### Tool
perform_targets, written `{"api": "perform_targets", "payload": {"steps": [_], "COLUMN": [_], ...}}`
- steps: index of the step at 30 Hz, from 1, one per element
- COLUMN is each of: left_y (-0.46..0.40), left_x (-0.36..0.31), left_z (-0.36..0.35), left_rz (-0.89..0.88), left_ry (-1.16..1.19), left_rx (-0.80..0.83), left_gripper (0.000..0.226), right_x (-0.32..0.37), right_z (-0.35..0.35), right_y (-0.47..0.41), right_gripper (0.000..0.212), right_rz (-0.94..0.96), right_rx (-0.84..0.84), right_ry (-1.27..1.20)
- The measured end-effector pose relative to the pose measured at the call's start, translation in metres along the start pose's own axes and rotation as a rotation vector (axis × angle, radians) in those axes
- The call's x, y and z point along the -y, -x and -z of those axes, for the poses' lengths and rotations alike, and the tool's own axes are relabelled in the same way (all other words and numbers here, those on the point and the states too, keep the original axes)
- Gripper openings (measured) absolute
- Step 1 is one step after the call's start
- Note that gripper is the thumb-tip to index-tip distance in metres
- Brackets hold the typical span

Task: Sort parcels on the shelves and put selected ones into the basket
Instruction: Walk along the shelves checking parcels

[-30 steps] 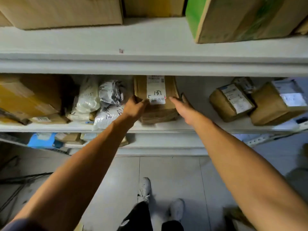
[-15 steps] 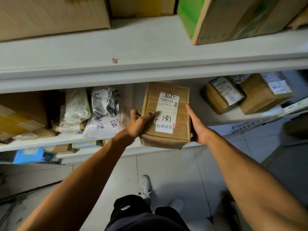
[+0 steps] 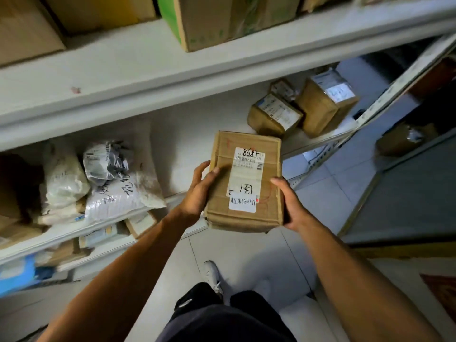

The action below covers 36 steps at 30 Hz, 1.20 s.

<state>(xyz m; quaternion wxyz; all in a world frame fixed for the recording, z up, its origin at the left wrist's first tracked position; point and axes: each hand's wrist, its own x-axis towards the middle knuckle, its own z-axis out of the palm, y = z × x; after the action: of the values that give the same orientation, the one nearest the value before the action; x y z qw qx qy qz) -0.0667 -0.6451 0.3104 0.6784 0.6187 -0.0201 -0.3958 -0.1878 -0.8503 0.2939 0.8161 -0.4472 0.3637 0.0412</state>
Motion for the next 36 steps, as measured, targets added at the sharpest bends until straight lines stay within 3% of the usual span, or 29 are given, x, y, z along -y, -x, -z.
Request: {"api": "perform_targets", "payload": {"steps": [4,7,9,13,17,22,24,28,33,36], "left_y": [-0.013,-0.021,-0.018,-0.006,0.004,0.033,0.047,0.078,0.112,0.132], "left_x": [0.012,0.027,0.037,0.059,0.088,0.121,0.136,0.168,0.21,0.238], "left_z": [-0.055,-0.105,-0.138,-0.2,-0.255,-0.329,-0.358,-0.417,-0.482,-0.519], "left_rz": [0.073,0.077,0.113,0.149,0.227,0.252,0.285,0.315,0.412,0.445], "left_ry": [-0.013,-0.115,-0.154,-0.199,-0.263,-0.33,-0.35,-0.41,-0.568,-0.663], "left_rx": [0.142,0.335,0.374,0.483,0.592,0.691,0.806,1.006,1.132,1.268], "left_gripper": [0.084,0.068,0.071,0.073,0.073,0.071,0.072,0.05,0.077,0.077], "right_x": [-0.01,-0.017,-0.025,-0.046,-0.067,-0.103,-0.119,-0.157,-0.207,-0.235], "right_z": [0.061,0.106,0.135,0.182,0.223,0.272,0.288,0.313,0.33,0.336], "right_y": [0.034,0.069,0.094,0.141,0.187,0.249,0.275,0.325,0.382,0.407], "right_gripper": [0.08,0.103,0.113,0.094,0.109,0.082,0.086,0.111,0.101,0.101], "right_rz": [0.121,0.128,0.154,0.246,0.317,0.383,0.381,0.398,0.43,0.477], "right_rx": [-0.091,-0.236,-0.278,-0.255,-0.355,-0.476,-0.551,-0.721,-0.846,-0.95], "right_ry": [-0.121,-0.183,-0.203,-0.292,-0.419,-0.498,-0.54,-0.65,-0.887,-0.986]}}
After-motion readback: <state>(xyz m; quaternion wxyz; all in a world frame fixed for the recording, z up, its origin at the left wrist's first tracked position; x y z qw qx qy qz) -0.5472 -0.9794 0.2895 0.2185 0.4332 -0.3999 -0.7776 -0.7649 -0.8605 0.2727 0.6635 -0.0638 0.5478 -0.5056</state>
